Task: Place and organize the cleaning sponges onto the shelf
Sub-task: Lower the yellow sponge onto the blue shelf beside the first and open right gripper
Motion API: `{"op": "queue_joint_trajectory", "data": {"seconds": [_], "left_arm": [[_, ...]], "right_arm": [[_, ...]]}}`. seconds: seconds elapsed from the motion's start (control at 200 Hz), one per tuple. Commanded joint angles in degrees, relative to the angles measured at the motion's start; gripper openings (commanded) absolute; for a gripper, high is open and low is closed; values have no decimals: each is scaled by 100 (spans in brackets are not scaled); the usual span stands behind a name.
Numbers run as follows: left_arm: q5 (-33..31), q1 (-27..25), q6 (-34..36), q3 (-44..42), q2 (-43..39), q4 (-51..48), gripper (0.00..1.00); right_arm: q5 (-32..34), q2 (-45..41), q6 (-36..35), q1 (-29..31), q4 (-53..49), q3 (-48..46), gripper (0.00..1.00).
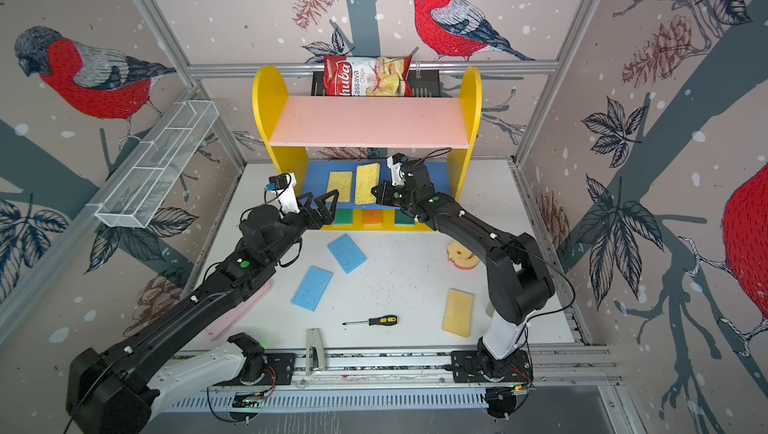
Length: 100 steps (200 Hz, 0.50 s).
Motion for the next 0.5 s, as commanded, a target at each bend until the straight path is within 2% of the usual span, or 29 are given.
{"op": "queue_joint_trajectory", "data": {"seconds": [0.0, 0.19, 0.495], "left_arm": [[-76, -1, 103, 7, 29, 17, 98], [-132, -1, 95, -17, 79, -13, 98], [-63, 0, 26, 38, 279, 50, 98]], "right_arm": [[227, 240, -278, -14, -535, 353, 0], [241, 755, -565, -56, -1328, 1058, 0], [387, 1085, -829, -153, -1911, 1483, 0]]}}
